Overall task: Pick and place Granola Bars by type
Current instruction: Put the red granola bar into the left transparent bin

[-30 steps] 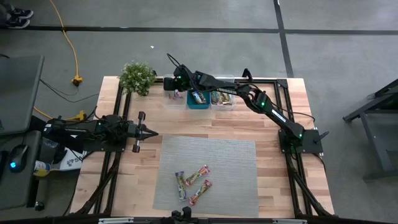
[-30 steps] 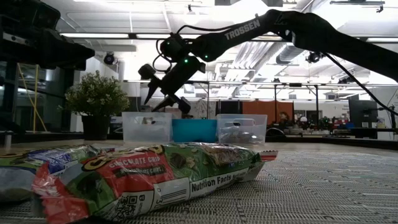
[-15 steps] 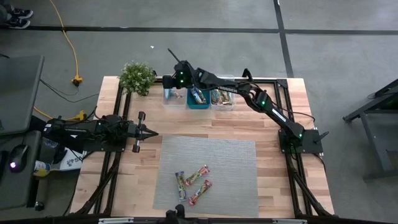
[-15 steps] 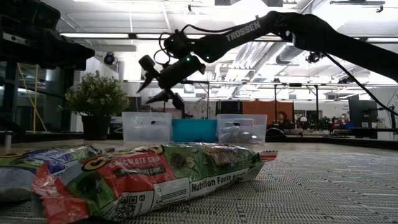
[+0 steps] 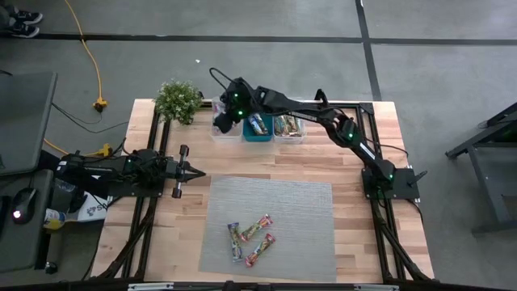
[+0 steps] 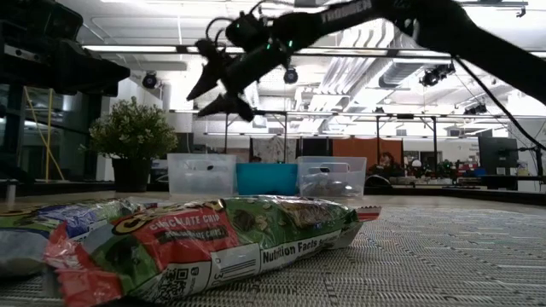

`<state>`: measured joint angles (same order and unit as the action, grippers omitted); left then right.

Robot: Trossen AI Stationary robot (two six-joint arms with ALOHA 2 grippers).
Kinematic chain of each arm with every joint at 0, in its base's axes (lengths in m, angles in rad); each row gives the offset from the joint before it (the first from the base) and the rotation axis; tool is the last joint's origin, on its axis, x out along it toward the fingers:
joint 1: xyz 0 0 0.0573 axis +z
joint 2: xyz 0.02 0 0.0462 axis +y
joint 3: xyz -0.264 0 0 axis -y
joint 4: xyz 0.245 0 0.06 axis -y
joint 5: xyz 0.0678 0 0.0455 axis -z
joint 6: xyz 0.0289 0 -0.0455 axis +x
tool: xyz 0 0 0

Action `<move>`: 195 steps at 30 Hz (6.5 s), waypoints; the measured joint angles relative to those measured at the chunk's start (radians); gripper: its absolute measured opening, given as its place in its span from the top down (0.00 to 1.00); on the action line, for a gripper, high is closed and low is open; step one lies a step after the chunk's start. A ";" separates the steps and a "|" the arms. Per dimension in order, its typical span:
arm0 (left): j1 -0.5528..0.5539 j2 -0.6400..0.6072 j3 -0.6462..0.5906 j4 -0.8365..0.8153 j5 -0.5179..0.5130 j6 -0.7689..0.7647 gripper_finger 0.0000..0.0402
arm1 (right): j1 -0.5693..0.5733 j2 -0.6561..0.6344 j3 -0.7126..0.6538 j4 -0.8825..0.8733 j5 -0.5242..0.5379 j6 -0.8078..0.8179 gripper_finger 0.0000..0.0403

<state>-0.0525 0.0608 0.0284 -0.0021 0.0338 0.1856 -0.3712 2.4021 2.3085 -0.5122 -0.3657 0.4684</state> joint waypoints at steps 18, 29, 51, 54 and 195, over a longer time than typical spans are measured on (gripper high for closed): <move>0.000 0.000 0.000 0.000 0.000 0.000 1.00 | 0.252 -0.160 0.001 -0.676 0.183 -0.133 0.56; 0.000 0.000 0.000 0.000 0.000 0.000 1.00 | 0.459 -0.162 0.001 -0.732 0.369 -0.201 0.56; 0.000 0.000 0.000 0.000 0.000 0.000 1.00 | 0.647 -0.119 -0.001 -0.694 0.513 -0.469 0.56; 0.000 0.000 0.000 0.001 0.000 0.000 1.00 | 0.661 -0.083 -0.001 -0.703 0.488 -0.469 0.56; 0.000 0.000 0.000 0.000 0.000 0.000 1.00 | 0.252 -0.067 0.001 0.094 0.463 -0.033 0.84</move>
<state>-0.0527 0.0611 0.0285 -0.0017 0.0341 0.1856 -0.1192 2.3356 2.3092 -0.4184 0.0972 0.4354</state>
